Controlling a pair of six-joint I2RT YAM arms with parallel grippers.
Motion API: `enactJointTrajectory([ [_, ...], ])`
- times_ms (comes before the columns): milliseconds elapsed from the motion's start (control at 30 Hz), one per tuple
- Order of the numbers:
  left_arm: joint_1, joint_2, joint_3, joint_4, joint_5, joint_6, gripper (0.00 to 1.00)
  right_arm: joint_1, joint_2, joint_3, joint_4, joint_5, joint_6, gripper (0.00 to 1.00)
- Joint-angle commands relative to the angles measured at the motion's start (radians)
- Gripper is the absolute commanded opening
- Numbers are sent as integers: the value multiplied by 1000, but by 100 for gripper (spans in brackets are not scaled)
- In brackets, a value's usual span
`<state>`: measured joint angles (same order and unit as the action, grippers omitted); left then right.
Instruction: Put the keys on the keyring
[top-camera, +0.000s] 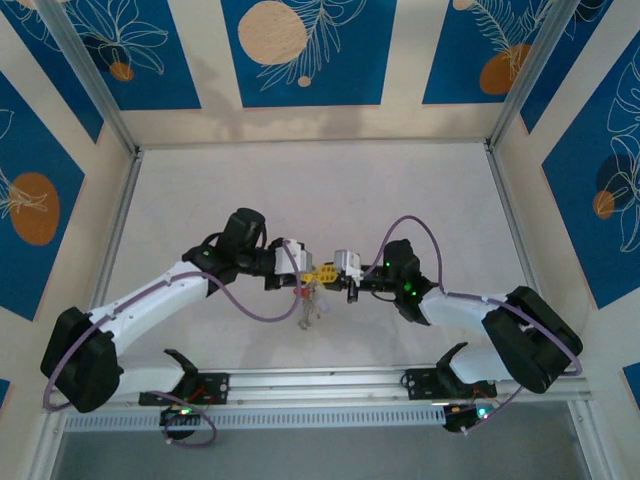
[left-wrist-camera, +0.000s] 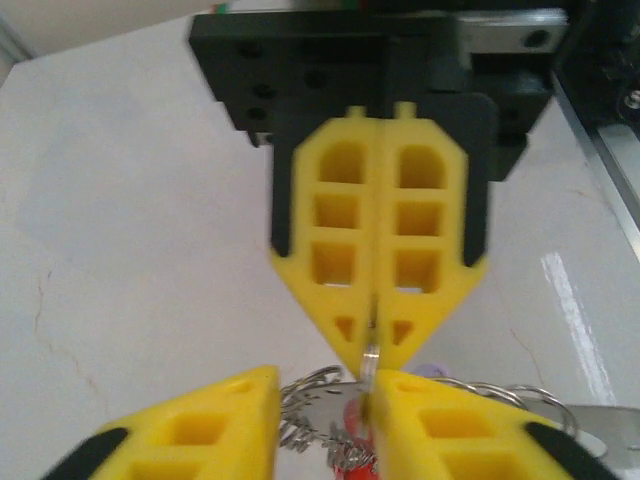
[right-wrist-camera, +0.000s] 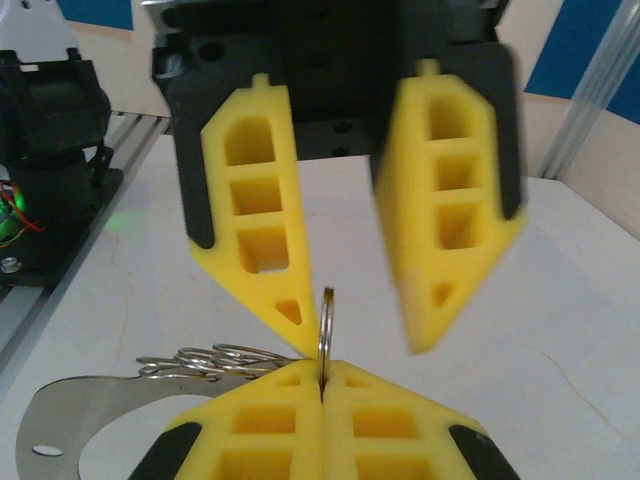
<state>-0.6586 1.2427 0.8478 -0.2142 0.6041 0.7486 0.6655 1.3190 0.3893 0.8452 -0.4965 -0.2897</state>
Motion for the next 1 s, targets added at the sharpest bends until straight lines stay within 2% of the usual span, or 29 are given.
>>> enactJointTrajectory([
  [0,-27,-56,36,-83,2,49,34,30,-48,-10,18,25,-96,0],
  [200,-27,-122,0,-106,-26,50,37,49,-85,4,-81,93,-230,0],
  [233,-27,-123,-3,-110,-33,48,42,49,-92,12,-107,95,-246,0],
  [300,-28,-127,-6,-112,-55,49,43,53,-113,34,-184,102,-274,0],
  [900,-39,-53,-30,-38,-28,14,42,43,-112,40,-197,119,-221,0],
  [967,-41,-48,-30,-41,-45,25,38,42,-112,37,-189,100,-216,0],
])
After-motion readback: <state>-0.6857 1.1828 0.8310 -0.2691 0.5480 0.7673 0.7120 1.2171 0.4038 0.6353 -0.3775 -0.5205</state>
